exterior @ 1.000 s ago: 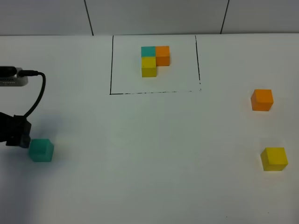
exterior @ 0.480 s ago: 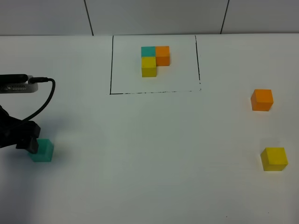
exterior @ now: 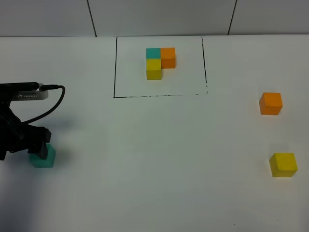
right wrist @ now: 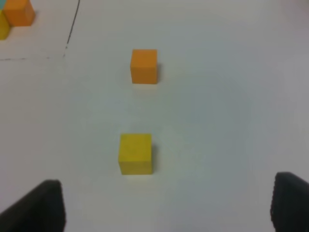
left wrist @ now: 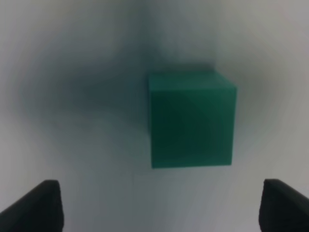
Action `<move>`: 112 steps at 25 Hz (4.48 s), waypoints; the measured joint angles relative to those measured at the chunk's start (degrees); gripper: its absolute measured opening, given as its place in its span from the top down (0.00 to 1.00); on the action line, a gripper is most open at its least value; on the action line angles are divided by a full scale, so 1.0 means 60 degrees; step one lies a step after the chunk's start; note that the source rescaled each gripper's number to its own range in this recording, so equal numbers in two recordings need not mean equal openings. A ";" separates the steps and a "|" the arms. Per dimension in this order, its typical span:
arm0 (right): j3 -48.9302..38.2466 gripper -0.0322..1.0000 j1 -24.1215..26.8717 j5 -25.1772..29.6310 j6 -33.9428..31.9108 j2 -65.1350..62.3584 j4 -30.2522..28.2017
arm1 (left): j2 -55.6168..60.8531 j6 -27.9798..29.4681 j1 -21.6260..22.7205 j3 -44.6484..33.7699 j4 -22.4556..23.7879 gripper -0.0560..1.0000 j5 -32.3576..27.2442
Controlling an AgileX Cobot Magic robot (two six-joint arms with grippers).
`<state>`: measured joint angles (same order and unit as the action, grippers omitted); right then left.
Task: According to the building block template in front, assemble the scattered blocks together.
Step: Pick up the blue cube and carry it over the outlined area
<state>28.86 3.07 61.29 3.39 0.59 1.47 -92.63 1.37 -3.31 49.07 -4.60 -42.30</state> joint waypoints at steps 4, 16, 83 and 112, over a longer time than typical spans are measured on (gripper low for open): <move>0.0000 0.26 0.0000 0.0000 0.0000 0.0000 0.0000 | -0.0369 0.0043 -0.0204 0.0000 0.0000 0.00 0.0327; 0.0000 0.26 0.0000 0.0000 0.0000 0.0000 -0.0016 | -0.0995 0.0483 -0.0269 0.0092 0.0277 0.00 0.0883; 0.0000 0.26 0.0000 0.0000 -0.0007 0.0000 -0.0016 | -0.7085 -0.5053 -0.5128 1.1693 0.1477 0.93 -0.4332; 0.0000 0.26 0.0000 0.0000 -0.0016 0.0000 -0.0016 | -0.9432 -0.8133 -0.5778 1.4410 0.1006 0.93 -0.4341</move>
<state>28.86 3.07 61.29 3.30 0.59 1.38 -149.22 -47.42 -37.97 135.52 1.43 -68.35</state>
